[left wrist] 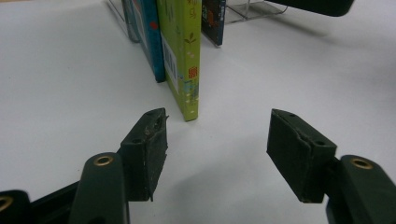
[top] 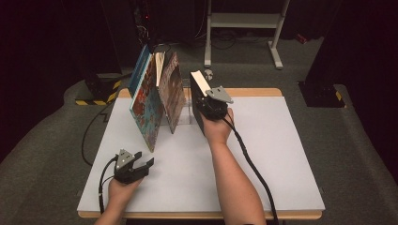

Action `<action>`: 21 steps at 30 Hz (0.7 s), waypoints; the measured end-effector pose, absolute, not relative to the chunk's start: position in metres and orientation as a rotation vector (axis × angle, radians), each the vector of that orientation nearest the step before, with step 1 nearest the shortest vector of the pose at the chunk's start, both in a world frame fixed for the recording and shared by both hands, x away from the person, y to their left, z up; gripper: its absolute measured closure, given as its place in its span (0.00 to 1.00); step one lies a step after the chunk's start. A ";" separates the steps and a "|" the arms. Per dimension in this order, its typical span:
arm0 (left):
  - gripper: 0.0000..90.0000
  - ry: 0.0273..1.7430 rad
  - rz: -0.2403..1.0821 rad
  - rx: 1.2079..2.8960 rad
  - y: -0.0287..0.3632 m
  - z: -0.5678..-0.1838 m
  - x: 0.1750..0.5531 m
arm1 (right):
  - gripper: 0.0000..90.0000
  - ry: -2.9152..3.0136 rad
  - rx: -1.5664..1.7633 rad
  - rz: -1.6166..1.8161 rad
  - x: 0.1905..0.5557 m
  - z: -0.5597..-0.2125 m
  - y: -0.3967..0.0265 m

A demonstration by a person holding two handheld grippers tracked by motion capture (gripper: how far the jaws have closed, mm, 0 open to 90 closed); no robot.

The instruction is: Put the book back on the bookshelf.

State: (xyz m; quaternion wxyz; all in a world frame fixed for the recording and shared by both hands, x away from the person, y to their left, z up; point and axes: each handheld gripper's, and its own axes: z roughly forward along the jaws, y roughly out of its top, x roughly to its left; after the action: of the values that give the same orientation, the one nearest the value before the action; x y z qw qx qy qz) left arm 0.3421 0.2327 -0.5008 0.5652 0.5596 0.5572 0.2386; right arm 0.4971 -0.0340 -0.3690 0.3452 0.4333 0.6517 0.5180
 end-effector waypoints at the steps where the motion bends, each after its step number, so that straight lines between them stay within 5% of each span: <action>1: 0.42 1.311 0.560 1.312 0.233 -0.501 0.342 | 0.60 1.691 1.129 1.340 0.501 -0.370 -0.033; 21: 0.42 1.308 0.548 1.312 0.233 -0.500 0.342 | 0.60 1.659 1.154 1.338 0.541 -0.377 -0.016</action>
State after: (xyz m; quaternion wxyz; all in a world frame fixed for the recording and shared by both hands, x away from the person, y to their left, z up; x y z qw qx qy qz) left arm 0.3420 0.2335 -0.5005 0.5685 0.5586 0.5571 0.2332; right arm 0.5411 -0.0162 -0.3774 0.3512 0.4459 0.6410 0.5167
